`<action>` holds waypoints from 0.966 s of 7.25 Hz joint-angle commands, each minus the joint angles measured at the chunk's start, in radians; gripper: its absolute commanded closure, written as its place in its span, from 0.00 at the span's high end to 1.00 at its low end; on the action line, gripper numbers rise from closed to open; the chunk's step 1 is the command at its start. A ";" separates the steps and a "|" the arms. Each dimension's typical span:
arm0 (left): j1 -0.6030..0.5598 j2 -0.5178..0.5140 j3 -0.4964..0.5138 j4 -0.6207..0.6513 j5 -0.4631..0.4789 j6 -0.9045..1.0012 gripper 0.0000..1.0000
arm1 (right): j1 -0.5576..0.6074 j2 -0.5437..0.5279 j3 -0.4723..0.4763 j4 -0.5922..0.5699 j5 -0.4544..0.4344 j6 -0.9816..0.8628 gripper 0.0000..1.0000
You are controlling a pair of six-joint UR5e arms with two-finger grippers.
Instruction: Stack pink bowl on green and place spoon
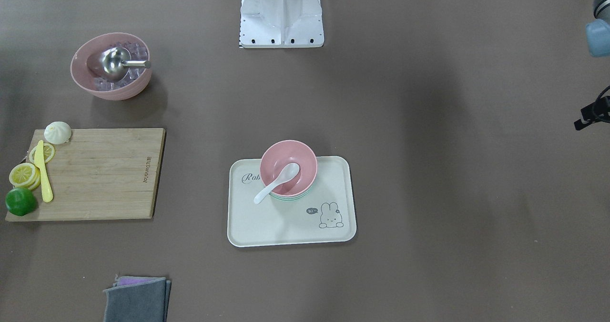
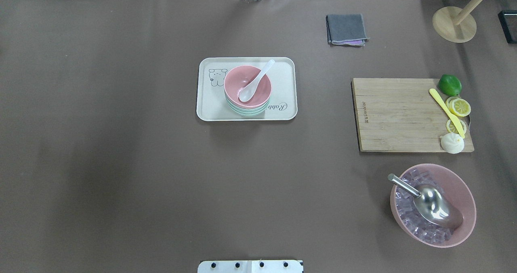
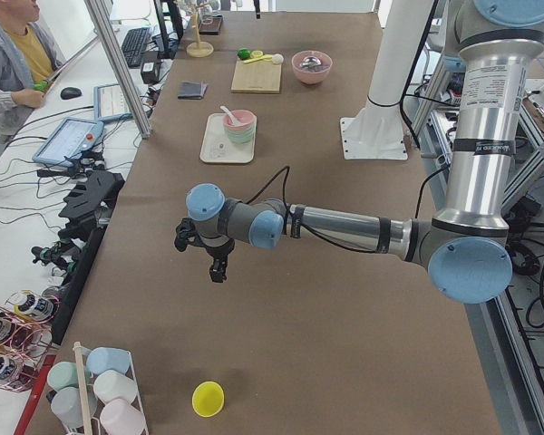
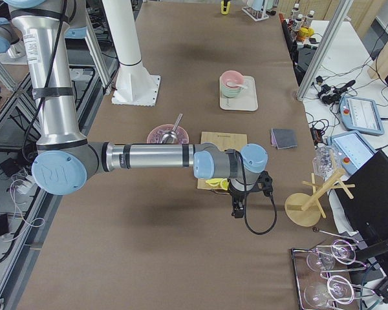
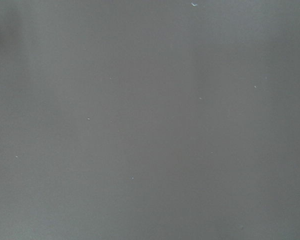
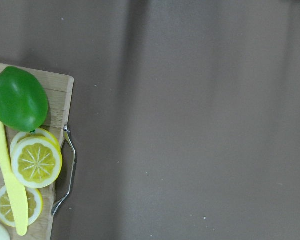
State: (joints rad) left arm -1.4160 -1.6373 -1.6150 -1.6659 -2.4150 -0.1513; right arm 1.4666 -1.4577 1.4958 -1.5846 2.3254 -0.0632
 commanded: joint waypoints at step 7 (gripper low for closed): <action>-0.124 0.054 0.045 0.091 0.018 0.059 0.98 | 0.000 0.011 0.001 0.001 0.005 0.003 1.00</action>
State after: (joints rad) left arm -1.5207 -1.5921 -1.6027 -1.5671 -2.3867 -0.0829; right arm 1.4665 -1.4487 1.4969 -1.5843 2.3290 -0.0601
